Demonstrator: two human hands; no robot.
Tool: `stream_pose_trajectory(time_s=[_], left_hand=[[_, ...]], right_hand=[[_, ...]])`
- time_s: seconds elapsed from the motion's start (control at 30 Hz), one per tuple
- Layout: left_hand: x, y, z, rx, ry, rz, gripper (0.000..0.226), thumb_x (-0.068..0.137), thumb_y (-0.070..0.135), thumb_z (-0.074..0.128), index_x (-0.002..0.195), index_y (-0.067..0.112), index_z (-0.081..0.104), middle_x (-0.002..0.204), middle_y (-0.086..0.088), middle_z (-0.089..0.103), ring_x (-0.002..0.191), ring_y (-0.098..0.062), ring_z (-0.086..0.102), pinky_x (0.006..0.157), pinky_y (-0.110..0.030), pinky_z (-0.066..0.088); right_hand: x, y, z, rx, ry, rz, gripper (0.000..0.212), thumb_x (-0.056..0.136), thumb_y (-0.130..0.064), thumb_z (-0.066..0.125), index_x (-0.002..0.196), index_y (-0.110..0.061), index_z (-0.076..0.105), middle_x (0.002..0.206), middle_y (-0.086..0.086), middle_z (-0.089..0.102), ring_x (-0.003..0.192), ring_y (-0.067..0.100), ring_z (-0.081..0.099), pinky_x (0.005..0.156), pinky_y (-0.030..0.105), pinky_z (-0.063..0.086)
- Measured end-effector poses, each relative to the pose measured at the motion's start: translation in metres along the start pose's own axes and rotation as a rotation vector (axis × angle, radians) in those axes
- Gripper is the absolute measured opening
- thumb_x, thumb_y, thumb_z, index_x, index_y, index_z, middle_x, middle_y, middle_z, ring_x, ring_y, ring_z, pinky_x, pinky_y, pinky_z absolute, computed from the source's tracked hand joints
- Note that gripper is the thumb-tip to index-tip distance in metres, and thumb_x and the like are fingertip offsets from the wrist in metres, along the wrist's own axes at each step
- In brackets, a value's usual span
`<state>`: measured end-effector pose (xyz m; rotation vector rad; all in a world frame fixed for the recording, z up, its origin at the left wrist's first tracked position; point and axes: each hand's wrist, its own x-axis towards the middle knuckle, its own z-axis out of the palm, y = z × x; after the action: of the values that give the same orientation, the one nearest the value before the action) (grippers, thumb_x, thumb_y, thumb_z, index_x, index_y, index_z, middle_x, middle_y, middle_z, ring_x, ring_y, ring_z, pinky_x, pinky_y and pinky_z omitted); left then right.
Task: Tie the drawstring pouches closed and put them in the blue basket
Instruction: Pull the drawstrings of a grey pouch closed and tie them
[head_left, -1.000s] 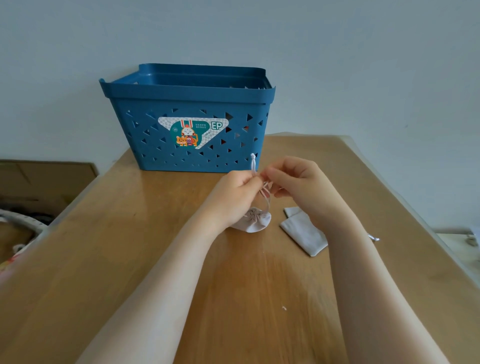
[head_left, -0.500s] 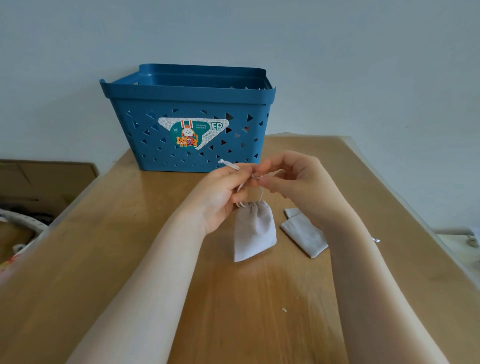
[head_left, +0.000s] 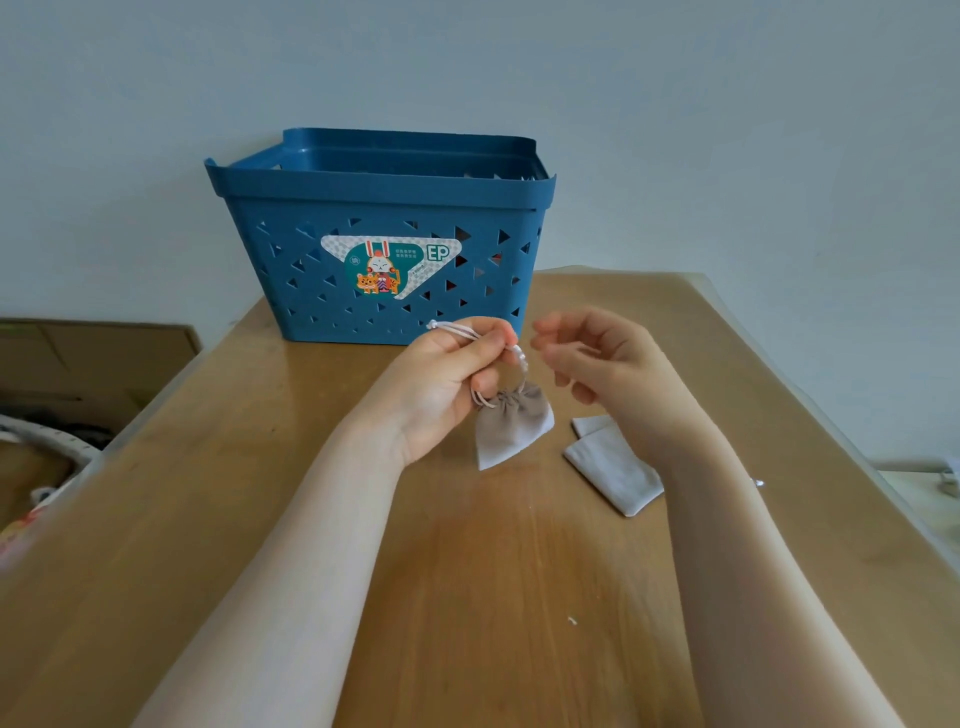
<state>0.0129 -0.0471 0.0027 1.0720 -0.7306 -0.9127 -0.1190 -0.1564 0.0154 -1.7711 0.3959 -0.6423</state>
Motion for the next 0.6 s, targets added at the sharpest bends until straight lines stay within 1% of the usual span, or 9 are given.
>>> stream_pose_trajectory(time_s=[0.03,0.1,0.17,0.23,0.3,0.37,0.43,0.5,0.6], left_hand=[[-0.001,0.001,0.000,-0.005,-0.018,0.002,0.012,0.091,0.009,0.049,0.084,0.009,0.059,0.067,-0.002,0.060,0.047,-0.004,0.040,0.052,-0.014,0.037],[-0.002,0.001,0.001,0.000,-0.046,0.012,0.008,0.084,0.013,0.053,0.084,0.009,0.060,0.068,-0.002,0.061,0.048,-0.004,0.041,0.054,-0.015,0.036],[-0.003,0.002,0.001,-0.004,-0.067,0.026,0.009,0.081,0.014,0.055,0.084,0.007,0.060,0.068,-0.003,0.061,0.049,-0.005,0.045,0.056,-0.015,0.039],[-0.005,0.002,0.000,0.060,-0.094,0.049,0.009,0.080,0.013,0.056,0.083,0.006,0.061,0.067,-0.003,0.063,0.052,-0.007,0.049,0.064,-0.020,0.043],[-0.009,0.005,0.000,0.269,-0.122,0.077,0.007,0.082,0.011,0.060,0.079,0.011,0.067,0.068,-0.003,0.066,0.055,-0.009,0.049,0.070,-0.027,0.043],[-0.011,0.008,-0.004,0.517,-0.119,0.112,0.018,0.084,0.004,0.062,0.076,0.017,0.071,0.069,0.001,0.069,0.061,-0.008,0.056,0.069,-0.024,0.045],[-0.013,0.013,-0.008,0.741,-0.088,0.138,0.024,0.084,0.004,0.065,0.074,0.025,0.072,0.073,0.005,0.071,0.072,-0.006,0.063,0.074,-0.021,0.047],[-0.015,0.016,-0.010,0.933,-0.085,0.159,0.023,0.083,0.010,0.068,0.074,0.030,0.070,0.076,0.010,0.071,0.076,-0.003,0.064,0.078,-0.022,0.046],[-0.017,0.022,-0.004,1.016,-0.101,0.216,0.014,0.083,0.015,0.070,0.080,0.028,0.065,0.075,0.014,0.067,0.073,0.003,0.060,0.072,-0.013,0.044]], right_hand=[[-0.001,0.001,-0.003,-0.063,-0.078,0.039,0.015,0.087,-0.007,0.061,0.098,-0.017,0.067,0.078,-0.005,0.065,0.055,0.004,0.049,0.052,0.019,0.038],[-0.003,0.001,-0.006,-0.120,-0.185,0.069,0.015,0.087,-0.011,0.063,0.099,-0.016,0.070,0.067,-0.011,0.064,0.054,0.004,0.046,0.051,0.018,0.038],[-0.002,-0.001,-0.003,-0.133,-0.160,0.059,0.011,0.086,-0.014,0.065,0.095,-0.013,0.071,0.057,-0.014,0.060,0.050,0.000,0.046,0.051,0.016,0.037],[-0.001,-0.001,0.002,-0.193,-0.139,0.061,0.010,0.085,-0.015,0.067,0.090,-0.008,0.071,0.051,-0.015,0.057,0.046,-0.001,0.047,0.051,0.012,0.036],[-0.002,0.000,0.008,-0.280,-0.154,0.050,0.008,0.084,-0.015,0.066,0.084,-0.008,0.071,0.053,-0.009,0.060,0.049,0.000,0.047,0.053,0.015,0.037],[-0.001,0.000,0.007,-0.305,-0.141,0.056,0.007,0.082,-0.015,0.067,0.080,-0.010,0.070,0.062,0.003,0.064,0.056,0.004,0.052,0.057,0.019,0.040],[-0.002,0.001,0.002,-0.265,-0.123,0.081,0.008,0.083,-0.014,0.066,0.077,-0.010,0.069,0.061,-0.003,0.062,0.055,0.003,0.052,0.057,0.016,0.040],[-0.002,0.001,-0.003,-0.265,-0.132,0.106,0.012,0.085,-0.013,0.064,0.073,-0.013,0.068,0.061,-0.004,0.060,0.058,0.009,0.049,0.061,0.025,0.040],[-0.003,-0.001,-0.005,-0.251,-0.165,0.104,0.016,0.087,-0.011,0.059,0.073,-0.009,0.065,0.064,0.004,0.055,0.062,0.017,0.042,0.064,0.036,0.035]])
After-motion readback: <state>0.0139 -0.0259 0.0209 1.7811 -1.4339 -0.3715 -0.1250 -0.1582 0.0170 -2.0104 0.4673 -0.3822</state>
